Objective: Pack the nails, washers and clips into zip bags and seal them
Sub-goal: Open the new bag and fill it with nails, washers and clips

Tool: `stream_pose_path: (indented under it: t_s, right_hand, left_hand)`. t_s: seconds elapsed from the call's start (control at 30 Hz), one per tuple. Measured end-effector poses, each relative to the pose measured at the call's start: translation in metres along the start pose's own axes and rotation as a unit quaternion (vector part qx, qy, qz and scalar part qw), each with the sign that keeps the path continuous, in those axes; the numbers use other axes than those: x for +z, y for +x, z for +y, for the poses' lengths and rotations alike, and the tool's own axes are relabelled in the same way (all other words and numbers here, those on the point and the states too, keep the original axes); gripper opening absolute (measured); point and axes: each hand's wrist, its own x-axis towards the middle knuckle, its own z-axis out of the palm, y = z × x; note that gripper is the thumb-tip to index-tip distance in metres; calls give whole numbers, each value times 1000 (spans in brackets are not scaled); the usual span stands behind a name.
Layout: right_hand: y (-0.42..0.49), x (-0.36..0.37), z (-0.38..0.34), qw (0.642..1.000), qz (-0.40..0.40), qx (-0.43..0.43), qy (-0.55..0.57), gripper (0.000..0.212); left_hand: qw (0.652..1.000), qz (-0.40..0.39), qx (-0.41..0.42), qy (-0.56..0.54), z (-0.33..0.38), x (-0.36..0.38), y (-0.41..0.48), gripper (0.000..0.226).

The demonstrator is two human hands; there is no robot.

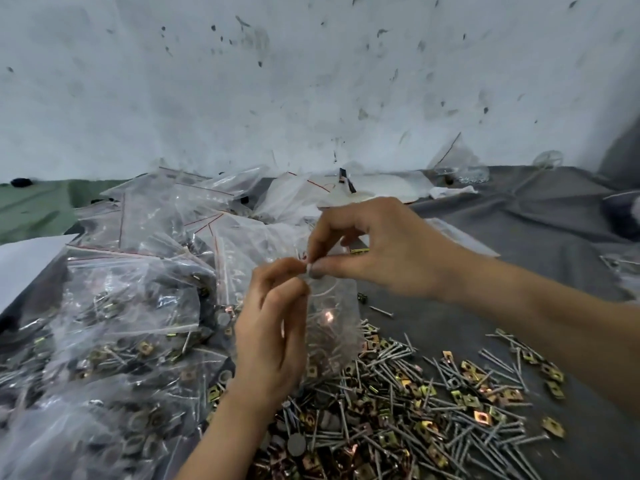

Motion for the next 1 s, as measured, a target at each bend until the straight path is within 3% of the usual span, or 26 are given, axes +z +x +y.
stream_pose_path:
  t_s: [0.13,0.23,0.33,0.4,0.53,0.7,0.87,1.0]
  right_hand:
    - [7,2,13,997,57,2,60,4]
    - [15,11,47,978,149,91,115,15]
    - [16,42,81,977,45,208,18,16]
    - [15,68,95,967,3,254,29,15]
    - [27,97,103,961,-36,271,-29,5]
    - [34,101,97,948,-86,251,-174,19]
    - [37,103,95,945,-78,287,-136,30]
    - [40,108,90,944,-69,288,-143,27]
  left_hand:
    - [999,30,-14,-1,-5,-1,-1,18]
    - [996,72,-46,28,-11,-4,-1,17]
    - [990,114,-56,60,-14,-6,-3,14]
    - [988,130,-55,55,-15,-6,-5,15]
    - [989,129,-59,50,-14,-5,-5,16]
    - [988,127,-60,64,-15,-5,-6,15]
    - [990,118,-50,66,-13,-3,-7,16]
    - [988,129,-48,64,-13,-3,-6,15]
